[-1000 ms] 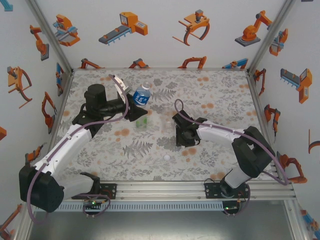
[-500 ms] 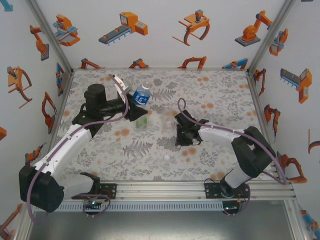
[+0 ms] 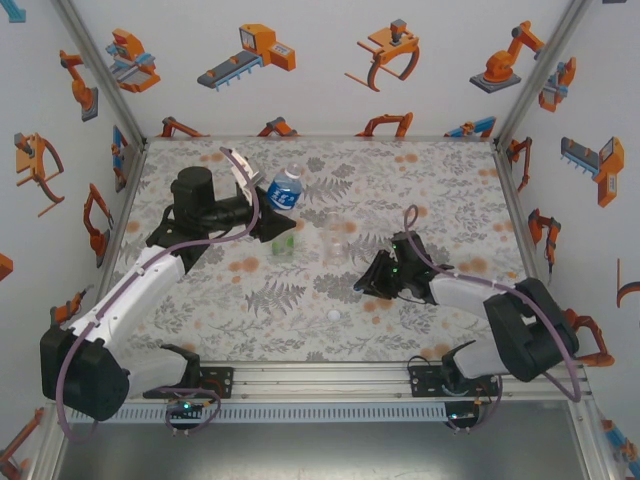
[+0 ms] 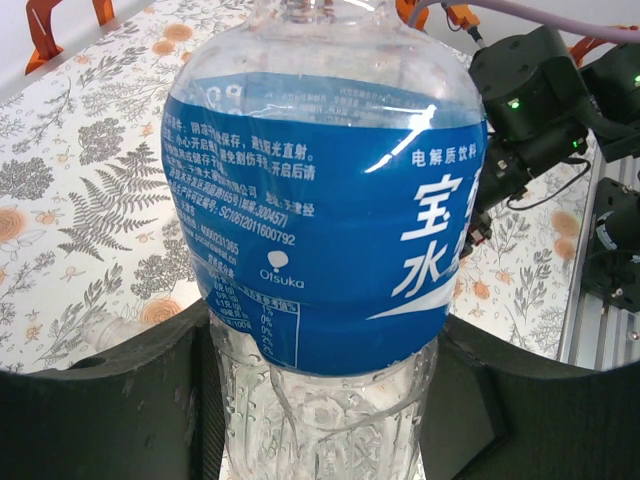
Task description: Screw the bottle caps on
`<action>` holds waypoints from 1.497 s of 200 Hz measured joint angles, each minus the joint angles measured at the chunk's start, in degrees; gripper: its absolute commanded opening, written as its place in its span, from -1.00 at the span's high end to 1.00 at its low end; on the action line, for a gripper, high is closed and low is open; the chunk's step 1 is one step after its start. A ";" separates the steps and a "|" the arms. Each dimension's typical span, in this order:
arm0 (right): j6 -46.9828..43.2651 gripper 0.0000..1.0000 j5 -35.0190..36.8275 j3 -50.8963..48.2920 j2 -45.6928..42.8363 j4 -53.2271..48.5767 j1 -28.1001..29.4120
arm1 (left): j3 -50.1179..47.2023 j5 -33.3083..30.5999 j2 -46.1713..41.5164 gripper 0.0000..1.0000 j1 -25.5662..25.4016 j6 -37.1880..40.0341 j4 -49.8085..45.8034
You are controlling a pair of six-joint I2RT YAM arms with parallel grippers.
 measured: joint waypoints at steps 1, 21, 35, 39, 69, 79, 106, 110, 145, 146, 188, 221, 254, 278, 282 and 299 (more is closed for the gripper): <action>0.00 0.23 0.04 -0.02 -0.11 -0.15 -0.04 | 0.00 0.00 0.00 0.76 0.00 0.00 0.00; -0.68 0.18 1.73 -0.07 -2.45 -4.13 -0.61 | 0.02 0.00 0.26 0.76 0.00 -0.02 0.00; -1.64 0.09 3.32 1.20 -3.32 -8.00 -0.63 | 0.07 0.00 0.48 0.76 0.00 -0.02 0.00; -1.95 0.07 4.04 1.79 -3.39 -9.31 -0.63 | 0.09 0.00 0.57 0.76 0.00 -0.02 -0.02; -5.68 -0.02 9.90 8.72 -3.32 -20.11 0.00 | 0.22 0.00 0.61 0.75 0.00 -0.02 -0.24; -6.84 -0.07 11.72 11.23 -3.17 -22.71 0.83 | 0.33 0.00 0.61 0.75 0.00 0.00 -0.50; -10.82 -0.09 15.19 18.05 -0.85 -27.45 4.17 | 0.68 -0.04 0.61 0.75 -0.04 0.00 -0.87; -11.34 -0.09 15.61 18.88 -0.13 -27.91 4.74 | 0.70 -0.04 0.61 0.75 -0.04 0.00 -0.87; -15.67 -0.08 19.50 25.09 6.91 -32.30 10.43 | 0.74 -0.26 0.61 0.75 -0.04 0.00 -0.98; -15.74 -0.08 19.56 25.20 7.04 -32.39 10.56 | 0.74 -0.28 0.61 0.75 -0.04 0.00 -1.01; -19.34 0.15 23.32 27.56 11.45 -33.27 15.87 | 0.74 -0.48 0.61 0.74 -0.04 0.02 -1.31; -20.48 0.16 23.87 27.41 12.33 -31.54 16.33 | 0.74 -0.68 0.59 0.74 -0.17 0.04 -1.33; -21.07 0.13 24.06 27.41 14.19 -30.32 16.44 | 0.76 -0.83 0.59 0.74 -0.37 0.07 -1.44; -21.11 0.14 24.04 27.39 15.08 -30.18 16.48 | 0.76 -0.85 0.59 0.73 -0.37 0.09 -1.53; -21.09 0.15 24.06 27.36 15.15 -30.16 16.48 | 0.76 -0.85 0.59 0.73 -0.37 0.09 -1.55; -21.09 0.16 24.06 27.17 15.45 -29.99 16.50 | 0.85 -0.85 0.59 0.73 -0.37 0.22 -1.79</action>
